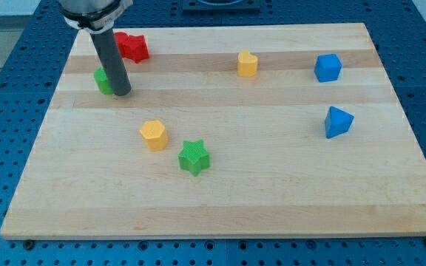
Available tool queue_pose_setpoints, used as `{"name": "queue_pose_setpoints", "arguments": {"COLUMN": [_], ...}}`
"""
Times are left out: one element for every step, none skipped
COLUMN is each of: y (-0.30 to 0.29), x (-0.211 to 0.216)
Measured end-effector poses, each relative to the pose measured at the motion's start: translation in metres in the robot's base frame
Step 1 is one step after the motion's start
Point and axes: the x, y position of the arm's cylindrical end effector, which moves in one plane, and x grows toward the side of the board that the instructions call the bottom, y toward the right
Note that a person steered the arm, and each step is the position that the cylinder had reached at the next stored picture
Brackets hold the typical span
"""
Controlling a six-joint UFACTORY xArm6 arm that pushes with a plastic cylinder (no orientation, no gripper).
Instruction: Slide green circle into the red blocks
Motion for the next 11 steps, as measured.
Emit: {"name": "queue_pose_setpoints", "arguments": {"y": [-0.012, -0.066, -0.053, -0.014, 0.001, 0.011, 0.011, 0.008, 0.008, 0.010, 0.046], "x": [0.019, 0.016, -0.003, -0.003, -0.003, -0.008, -0.027, -0.032, -0.045, -0.056, -0.036]}}
